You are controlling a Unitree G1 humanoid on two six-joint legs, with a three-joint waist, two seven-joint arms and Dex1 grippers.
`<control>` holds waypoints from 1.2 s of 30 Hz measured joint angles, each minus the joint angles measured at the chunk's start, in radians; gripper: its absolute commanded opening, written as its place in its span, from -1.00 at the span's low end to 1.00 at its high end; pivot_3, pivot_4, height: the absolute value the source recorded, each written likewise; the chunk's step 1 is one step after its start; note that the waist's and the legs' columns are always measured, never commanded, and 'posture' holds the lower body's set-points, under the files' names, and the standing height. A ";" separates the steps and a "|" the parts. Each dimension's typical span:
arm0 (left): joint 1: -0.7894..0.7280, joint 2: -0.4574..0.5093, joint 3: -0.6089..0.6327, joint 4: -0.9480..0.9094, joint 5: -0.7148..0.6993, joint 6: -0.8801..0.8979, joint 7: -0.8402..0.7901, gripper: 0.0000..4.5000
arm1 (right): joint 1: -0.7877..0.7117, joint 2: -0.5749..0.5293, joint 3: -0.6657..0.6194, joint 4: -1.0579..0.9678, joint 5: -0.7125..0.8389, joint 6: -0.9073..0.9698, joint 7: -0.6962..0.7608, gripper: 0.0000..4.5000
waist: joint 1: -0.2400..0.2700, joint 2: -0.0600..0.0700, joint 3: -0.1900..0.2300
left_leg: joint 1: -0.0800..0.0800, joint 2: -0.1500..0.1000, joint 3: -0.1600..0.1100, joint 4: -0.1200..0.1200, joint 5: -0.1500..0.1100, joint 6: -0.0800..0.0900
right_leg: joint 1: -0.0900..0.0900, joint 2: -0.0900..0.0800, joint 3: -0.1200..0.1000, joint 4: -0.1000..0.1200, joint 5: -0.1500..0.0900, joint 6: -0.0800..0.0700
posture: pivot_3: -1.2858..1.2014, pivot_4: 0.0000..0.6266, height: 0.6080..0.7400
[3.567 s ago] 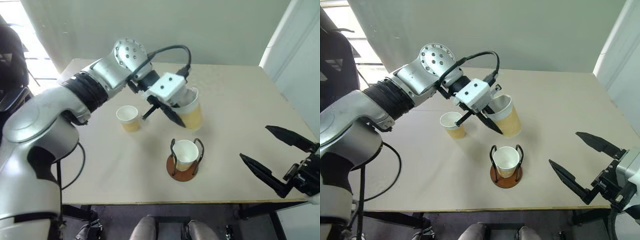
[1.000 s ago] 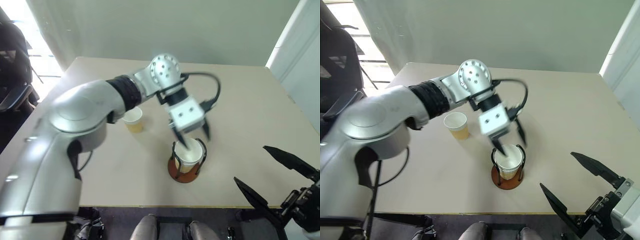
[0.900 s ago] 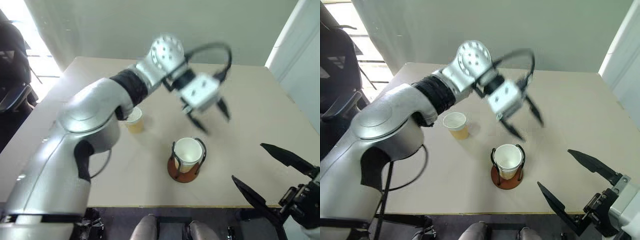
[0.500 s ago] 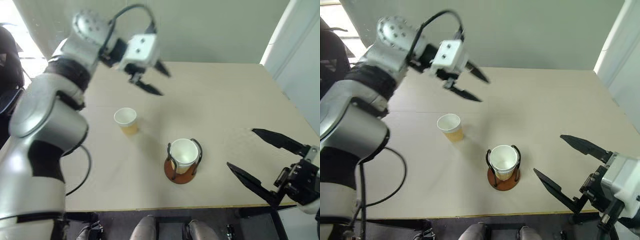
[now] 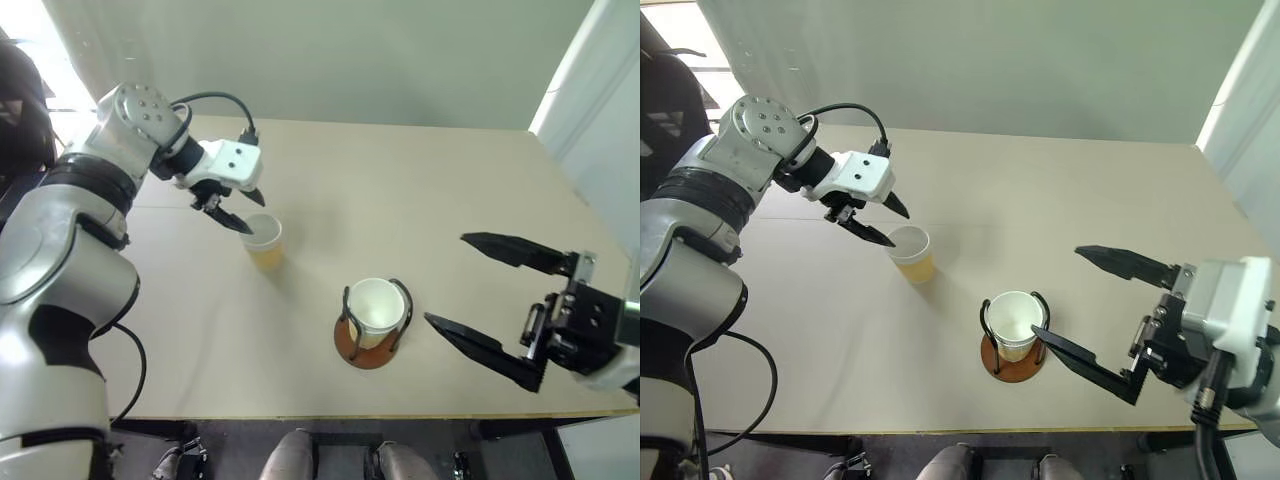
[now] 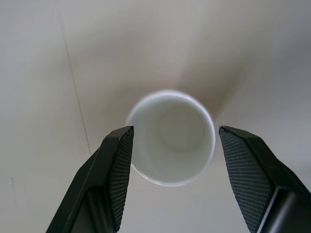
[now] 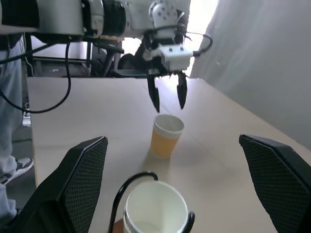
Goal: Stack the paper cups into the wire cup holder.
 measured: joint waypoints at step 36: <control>0.153 -0.166 0.384 0.109 0.606 -0.119 0.099 0.33 | -0.257 0.109 0.091 -0.027 0.054 0.273 -0.089 1.00 | -0.006 0.000 -0.001 | 0.001 -0.001 0.013 0.004 -0.007 0.020 | -0.008 0.002 0.021 0.003 0.011 0.001 | 0.03 -0.52 1.00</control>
